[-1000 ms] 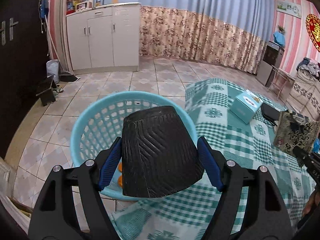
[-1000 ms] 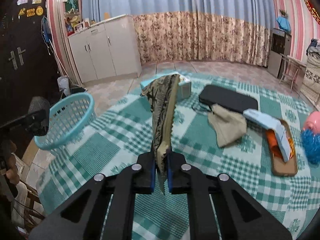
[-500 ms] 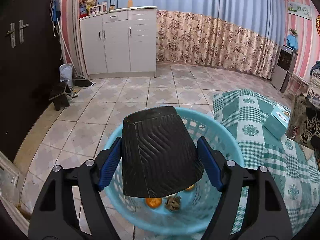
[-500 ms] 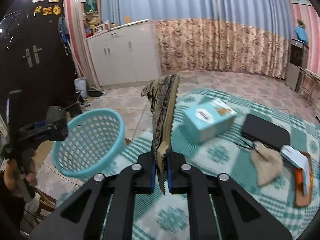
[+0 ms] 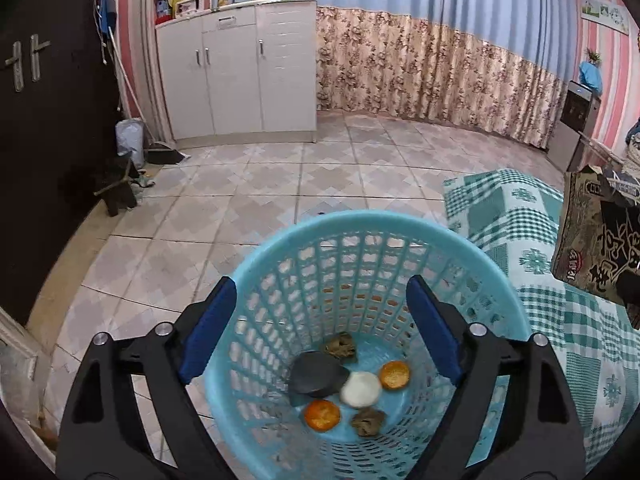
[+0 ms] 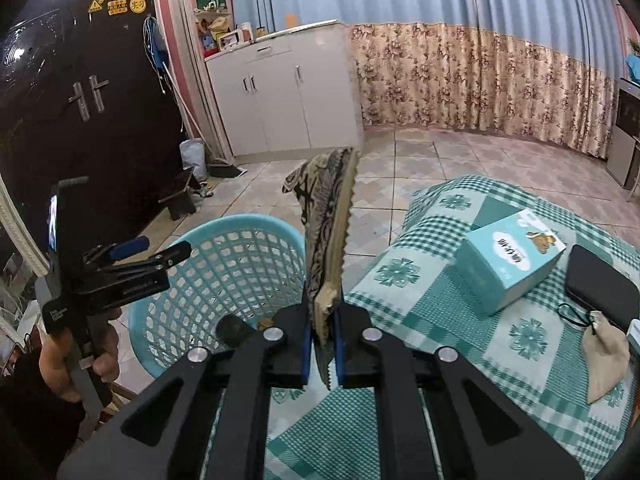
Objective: Collect trash
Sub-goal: 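Carry the black cup and snack bag over the basket and release both, then grasp the blue plastic bag with the right tool while left tool grasps the beige cloth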
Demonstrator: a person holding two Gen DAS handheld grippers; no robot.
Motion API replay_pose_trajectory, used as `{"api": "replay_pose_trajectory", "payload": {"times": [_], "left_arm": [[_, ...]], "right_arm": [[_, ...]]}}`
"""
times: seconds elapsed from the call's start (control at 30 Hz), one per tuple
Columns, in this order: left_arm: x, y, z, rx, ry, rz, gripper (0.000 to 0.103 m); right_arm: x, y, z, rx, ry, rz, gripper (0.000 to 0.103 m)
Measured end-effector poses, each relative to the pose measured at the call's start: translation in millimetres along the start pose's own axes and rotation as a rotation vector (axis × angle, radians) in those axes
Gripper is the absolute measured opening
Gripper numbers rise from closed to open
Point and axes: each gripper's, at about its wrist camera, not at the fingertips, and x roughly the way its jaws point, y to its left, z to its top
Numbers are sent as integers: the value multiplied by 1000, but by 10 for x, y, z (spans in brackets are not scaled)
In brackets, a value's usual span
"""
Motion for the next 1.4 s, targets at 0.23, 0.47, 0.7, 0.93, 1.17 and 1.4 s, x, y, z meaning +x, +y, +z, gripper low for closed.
{"api": "replay_pose_trajectory", "payload": {"times": [0.23, 0.47, 0.7, 0.93, 1.17, 1.4], "left_arm": [[-333, 264, 27, -30, -54, 59, 98], [-499, 406, -113, -32, -67, 113, 98], [-514, 525, -192, -80, -46, 115, 98], [-607, 540, -184, -84, -54, 132, 98], [-705, 372, -187, -71, -60, 122, 98], [-834, -32, -220, -63, -60, 44, 98]], "right_arm": [[139, 147, 85, -5, 6, 55, 9], [445, 484, 46, -69, 69, 119, 9], [737, 650, -47, -159, 87, 41, 64], [592, 634, -142, -220, 68, -8, 73], [122, 336, -240, -202, 6, -62, 87], [-601, -225, -380, -158, -74, -174, 94]]}}
